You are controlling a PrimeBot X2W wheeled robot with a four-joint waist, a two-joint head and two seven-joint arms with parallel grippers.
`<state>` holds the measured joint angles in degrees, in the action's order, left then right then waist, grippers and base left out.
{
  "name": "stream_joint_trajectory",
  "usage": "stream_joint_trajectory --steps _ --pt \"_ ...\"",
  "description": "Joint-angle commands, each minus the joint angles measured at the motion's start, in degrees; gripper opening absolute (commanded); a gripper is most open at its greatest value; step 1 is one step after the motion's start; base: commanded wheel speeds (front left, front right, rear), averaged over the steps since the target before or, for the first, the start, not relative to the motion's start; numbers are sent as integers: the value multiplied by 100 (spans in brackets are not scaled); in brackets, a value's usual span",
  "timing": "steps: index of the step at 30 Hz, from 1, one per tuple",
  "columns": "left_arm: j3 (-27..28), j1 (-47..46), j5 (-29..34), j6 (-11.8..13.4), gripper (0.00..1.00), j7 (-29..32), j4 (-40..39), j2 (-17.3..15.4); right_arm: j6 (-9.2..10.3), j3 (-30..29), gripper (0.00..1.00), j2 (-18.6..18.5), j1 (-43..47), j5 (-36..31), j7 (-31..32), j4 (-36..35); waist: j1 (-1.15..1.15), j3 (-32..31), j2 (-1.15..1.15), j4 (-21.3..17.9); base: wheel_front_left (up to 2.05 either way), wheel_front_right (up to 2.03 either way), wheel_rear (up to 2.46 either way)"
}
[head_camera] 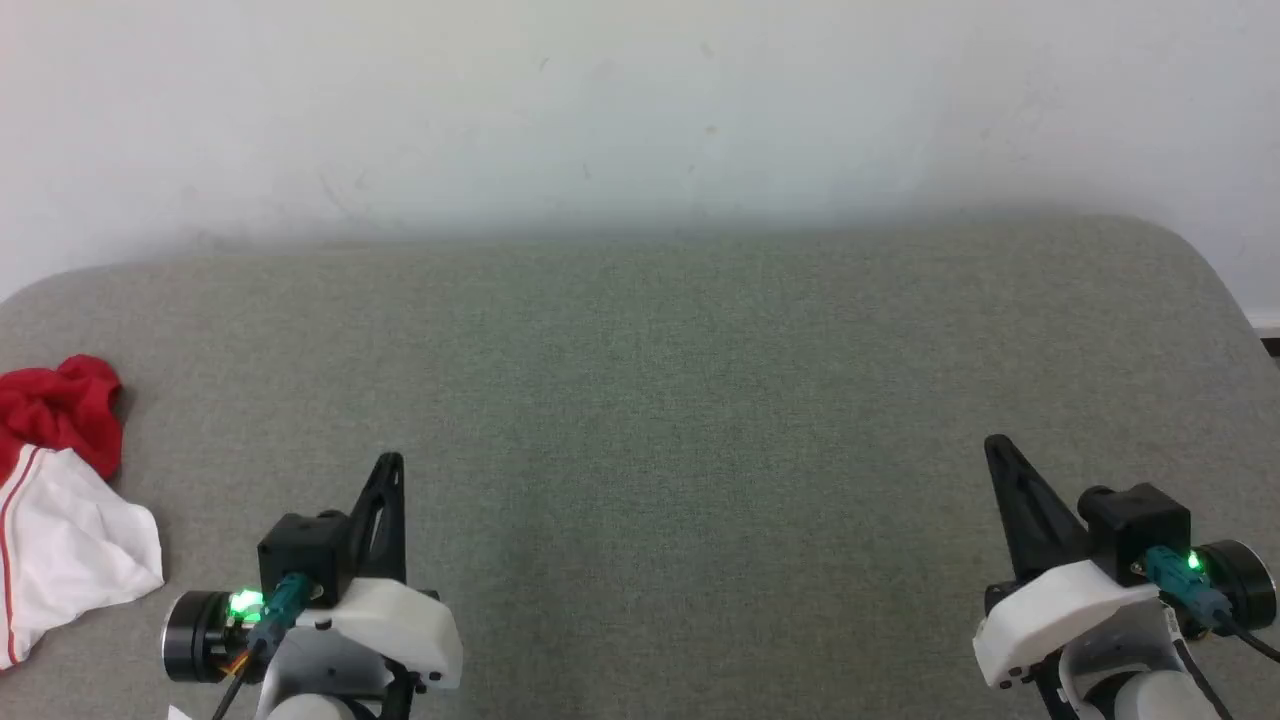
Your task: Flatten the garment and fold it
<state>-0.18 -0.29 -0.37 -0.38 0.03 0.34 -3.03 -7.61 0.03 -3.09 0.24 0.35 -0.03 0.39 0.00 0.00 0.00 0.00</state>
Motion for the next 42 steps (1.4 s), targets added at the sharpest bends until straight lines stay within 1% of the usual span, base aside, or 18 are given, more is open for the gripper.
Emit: stream_joint_trajectory --steps 1,28,29,42 --pt "18 29 37 38 0 -3 -34 15 12 -3 0 22 -24 -35 3 -39 0 0 0 0 0 0 0" --pt "18 29 37 38 0 -3 -34 15 12 -3 0 22 -24 -35 3 -39 0 0 0 0 0 0 0" --pt "-3 -1 -1 -1 100 1 2 0 0 1 100 0 0 1 0 3 0 0 0 0 0 0 0" --pt "-89 -68 -57 63 100 -106 115 1 1 -33 100 -1 -31 41 -88 37 0 2 0 37 0 0 0"
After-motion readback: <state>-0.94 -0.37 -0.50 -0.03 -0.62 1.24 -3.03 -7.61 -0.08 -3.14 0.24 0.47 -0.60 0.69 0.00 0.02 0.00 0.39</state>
